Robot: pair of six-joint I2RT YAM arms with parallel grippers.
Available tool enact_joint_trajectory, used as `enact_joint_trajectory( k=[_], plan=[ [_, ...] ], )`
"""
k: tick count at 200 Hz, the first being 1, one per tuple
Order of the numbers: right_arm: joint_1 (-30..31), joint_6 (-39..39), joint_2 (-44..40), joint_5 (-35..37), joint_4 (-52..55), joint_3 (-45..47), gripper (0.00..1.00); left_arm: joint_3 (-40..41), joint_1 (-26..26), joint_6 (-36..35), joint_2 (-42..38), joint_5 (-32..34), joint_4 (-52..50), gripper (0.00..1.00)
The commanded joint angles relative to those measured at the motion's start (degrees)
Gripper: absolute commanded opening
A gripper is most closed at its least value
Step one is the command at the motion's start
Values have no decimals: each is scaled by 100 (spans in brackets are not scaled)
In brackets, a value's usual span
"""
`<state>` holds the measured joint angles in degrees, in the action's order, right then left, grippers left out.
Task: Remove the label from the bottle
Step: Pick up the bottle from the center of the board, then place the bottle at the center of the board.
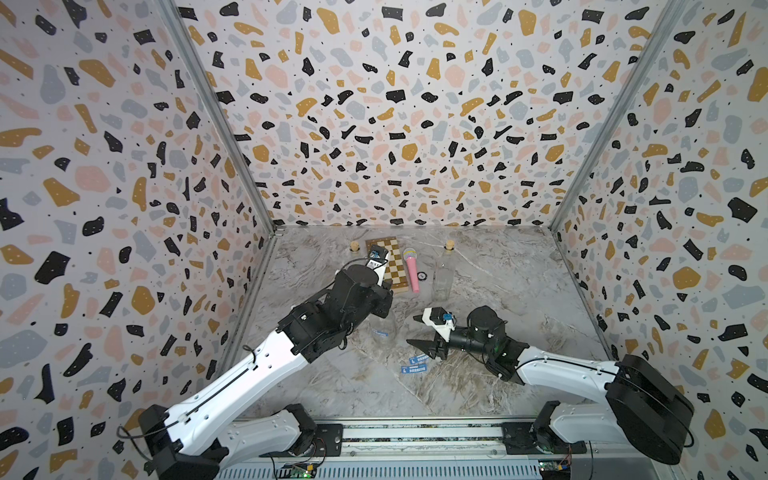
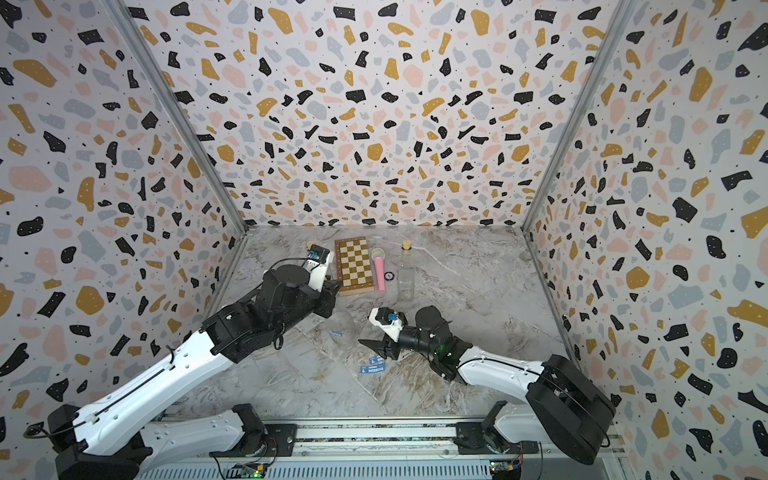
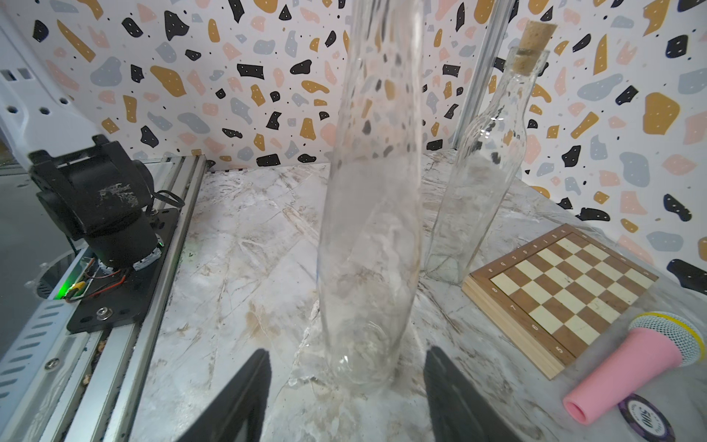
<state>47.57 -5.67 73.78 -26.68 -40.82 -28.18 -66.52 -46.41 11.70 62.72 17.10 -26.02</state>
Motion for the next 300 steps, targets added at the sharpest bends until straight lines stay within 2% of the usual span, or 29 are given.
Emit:
enact_joint_trajectory(
  k=[1,61,140,187,221,257,300],
  plan=[
    [-20,-48,-64,64,-211,41,66,-43,-39,-336,-36,-363,1441,0],
    [-88,-35,-101,40,-251,-27,66,284,-38,-797,160,-1198,2003,0],
    [-168,-20,11,-7,-251,-203,66,490,-43,-786,280,-1418,2004,0],
    [-183,-7,48,-74,-235,-293,66,644,-37,-740,195,-1316,1989,48],
    [-178,-29,-104,-65,-127,-254,65,674,-36,-591,173,-1201,1969,65],
    [-178,49,-463,44,-6,-25,65,919,-43,-356,76,-1225,2089,72],
    [-178,108,-663,71,69,146,65,1387,-37,-389,-114,-1327,2392,75]
  ],
)
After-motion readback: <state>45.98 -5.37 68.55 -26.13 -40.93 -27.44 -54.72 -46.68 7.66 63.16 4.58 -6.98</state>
